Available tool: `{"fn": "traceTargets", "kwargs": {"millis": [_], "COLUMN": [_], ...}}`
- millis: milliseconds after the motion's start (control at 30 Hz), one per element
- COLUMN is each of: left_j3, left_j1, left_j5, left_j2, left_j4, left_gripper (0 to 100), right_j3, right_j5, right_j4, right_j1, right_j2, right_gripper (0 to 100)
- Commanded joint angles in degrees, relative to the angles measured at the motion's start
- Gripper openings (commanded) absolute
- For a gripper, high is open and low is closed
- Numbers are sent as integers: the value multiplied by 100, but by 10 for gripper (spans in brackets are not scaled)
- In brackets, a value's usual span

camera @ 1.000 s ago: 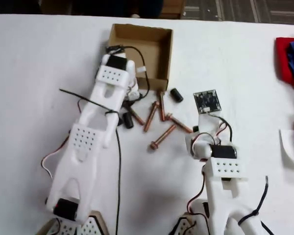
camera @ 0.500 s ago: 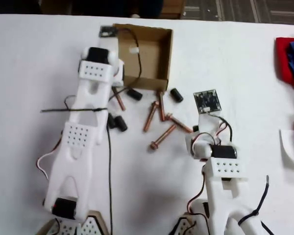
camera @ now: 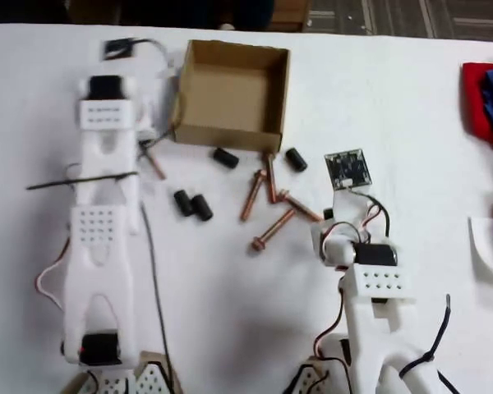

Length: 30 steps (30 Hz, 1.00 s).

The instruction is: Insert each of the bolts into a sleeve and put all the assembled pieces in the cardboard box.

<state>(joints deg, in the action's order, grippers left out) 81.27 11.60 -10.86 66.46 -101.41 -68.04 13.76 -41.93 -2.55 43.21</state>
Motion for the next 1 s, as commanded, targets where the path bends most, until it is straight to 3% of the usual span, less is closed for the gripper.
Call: {"fn": "traceTargets", "kwargs": {"millis": [0,133,267,467,667,967], "left_j3": [-1042,-2571,-3240,-3451,-3459,-3503], "left_j1": [308,229,229,62,-334,-334], "left_j5": [26,26,0,-9,-756,-932], "left_j2": [-897,-1116,-1116,-1116,-1196,-1222], "left_j4": [-114,0,484,642,-88,-105], "left_gripper": [24,24,24,33,164,165], "right_j3": [35,9,9,-141,-141,-141], "right_j5": [-44,-44,-44,-44,-44,-44], "right_j4": [127,127,127,338,321,303], "right_j1": [-40,-48,-48,-48,-48,-48], "right_j2": [145,163,145,180,180,189], "right_gripper": [20,20,20,20,20,20]}}
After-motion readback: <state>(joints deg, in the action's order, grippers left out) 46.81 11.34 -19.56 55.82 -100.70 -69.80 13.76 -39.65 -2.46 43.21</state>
